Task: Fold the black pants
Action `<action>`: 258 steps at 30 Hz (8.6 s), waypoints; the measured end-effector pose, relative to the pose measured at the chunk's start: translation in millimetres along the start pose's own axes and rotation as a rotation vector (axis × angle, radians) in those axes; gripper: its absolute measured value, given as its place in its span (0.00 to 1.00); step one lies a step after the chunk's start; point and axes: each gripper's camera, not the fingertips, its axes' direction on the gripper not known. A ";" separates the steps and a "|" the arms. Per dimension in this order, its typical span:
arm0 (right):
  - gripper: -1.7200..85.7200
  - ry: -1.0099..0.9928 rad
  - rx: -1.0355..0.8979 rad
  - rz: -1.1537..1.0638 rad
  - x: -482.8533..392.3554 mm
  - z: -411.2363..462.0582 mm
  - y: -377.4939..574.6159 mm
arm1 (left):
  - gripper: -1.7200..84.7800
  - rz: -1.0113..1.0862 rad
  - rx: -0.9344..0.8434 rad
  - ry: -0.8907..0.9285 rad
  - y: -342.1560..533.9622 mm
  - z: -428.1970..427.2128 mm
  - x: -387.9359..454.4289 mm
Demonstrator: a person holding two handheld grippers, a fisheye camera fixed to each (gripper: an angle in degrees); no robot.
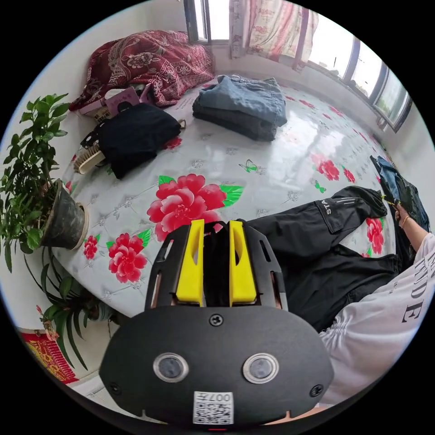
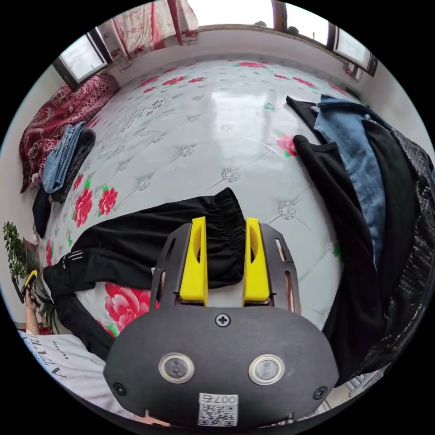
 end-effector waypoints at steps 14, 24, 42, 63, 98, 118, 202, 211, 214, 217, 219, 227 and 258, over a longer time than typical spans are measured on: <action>0.03 -0.193 0.372 0.216 28.3 -159.7 58.1 | 0.01 0.041 -0.153 -0.006 -11.5 69.0 7.4; 0.07 -0.179 0.293 0.416 66.4 -243.1 135.4 | 0.01 -0.216 0.233 0.129 91.1 -65.5 -43.6; 0.08 -0.151 0.050 0.072 62.6 -94.2 190.0 | 0.01 -0.419 0.238 0.257 97.1 -79.9 -67.6; 0.02 -0.389 0.649 0.329 57.8 -361.0 184.7 | 0.01 -0.501 0.324 0.353 53.5 -96.0 -73.1; 0.11 -0.122 0.280 0.228 -18.7 -159.7 -6.3 | 0.07 -0.608 0.092 -0.026 73.5 -50.1 -21.4; 0.13 -0.292 0.174 0.835 94.9 -222.3 356.1 | 0.15 -0.789 -0.031 0.522 160.5 -43.2 -129.3; 0.10 -0.310 0.249 0.649 125.2 -80.8 -2.8 | 0.17 -0.458 0.093 0.233 -10.1 121.1 11.4; 0.02 -0.071 0.129 0.525 113.6 -43.7 -14.1 | 0.04 0.071 -0.147 -0.266 -60.1 194.5 117.1; 0.02 -0.011 0.139 0.526 142.6 -58.6 33.7 | 0.03 0.157 -0.204 -0.241 -34.9 192.2 120.9; 0.03 0.069 0.121 0.528 168.7 -63.8 89.3 | 0.04 0.211 -0.239 -0.106 -1.2 185.0 131.4; 0.04 0.149 0.160 0.547 170.7 -75.3 130.6 | 0.07 0.218 -0.236 -0.035 21.1 182.8 142.1; 0.07 -0.293 0.245 0.057 -21.6 -84.1 216.4 | 0.08 0.088 -0.045 -0.005 47.6 138.5 126.9; 0.10 -0.536 -0.118 -0.508 -252.7 61.3 316.9 | 0.01 0.497 -0.138 0.591 84.4 200.9 202.3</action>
